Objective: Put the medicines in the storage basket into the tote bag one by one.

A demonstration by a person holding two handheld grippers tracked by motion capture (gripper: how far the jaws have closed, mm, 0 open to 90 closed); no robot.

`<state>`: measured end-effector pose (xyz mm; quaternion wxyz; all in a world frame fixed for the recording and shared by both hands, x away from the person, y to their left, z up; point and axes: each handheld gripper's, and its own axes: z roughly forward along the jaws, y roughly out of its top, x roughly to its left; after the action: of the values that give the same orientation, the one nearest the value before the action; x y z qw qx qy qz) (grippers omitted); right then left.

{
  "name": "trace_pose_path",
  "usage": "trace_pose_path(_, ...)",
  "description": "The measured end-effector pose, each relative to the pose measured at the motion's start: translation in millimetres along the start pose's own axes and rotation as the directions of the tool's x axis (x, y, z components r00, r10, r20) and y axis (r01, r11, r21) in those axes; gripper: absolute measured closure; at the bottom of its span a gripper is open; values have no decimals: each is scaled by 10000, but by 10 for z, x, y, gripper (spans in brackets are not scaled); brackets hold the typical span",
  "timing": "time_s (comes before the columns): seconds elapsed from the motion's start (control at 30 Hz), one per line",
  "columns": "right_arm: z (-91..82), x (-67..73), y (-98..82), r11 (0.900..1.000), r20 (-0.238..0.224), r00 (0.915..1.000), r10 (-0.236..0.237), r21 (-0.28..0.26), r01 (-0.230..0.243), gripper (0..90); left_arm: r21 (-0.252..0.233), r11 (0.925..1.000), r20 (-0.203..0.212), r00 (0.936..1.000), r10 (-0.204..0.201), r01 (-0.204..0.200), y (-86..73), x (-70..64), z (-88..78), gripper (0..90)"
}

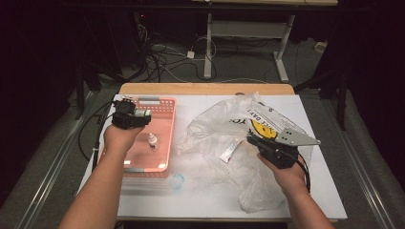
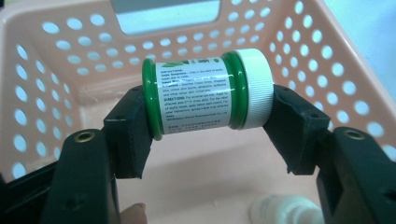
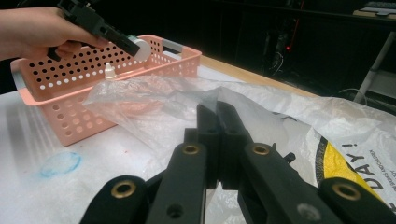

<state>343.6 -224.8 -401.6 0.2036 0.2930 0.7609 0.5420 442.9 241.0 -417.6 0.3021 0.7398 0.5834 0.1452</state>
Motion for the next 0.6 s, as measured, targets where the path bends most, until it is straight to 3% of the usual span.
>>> trace_pose_path(0.3,10,-5,-9,10000,-35,10000,-11,24,11,900,-787,9968,237,9996,153,-133,-148,-115,-287,352)
trace_pose_path(0.6,11,22,3,10000,-83,9999,-79,30,79,900,-1185,9891,596,9936,954,-879,-417,-393,-568,352)
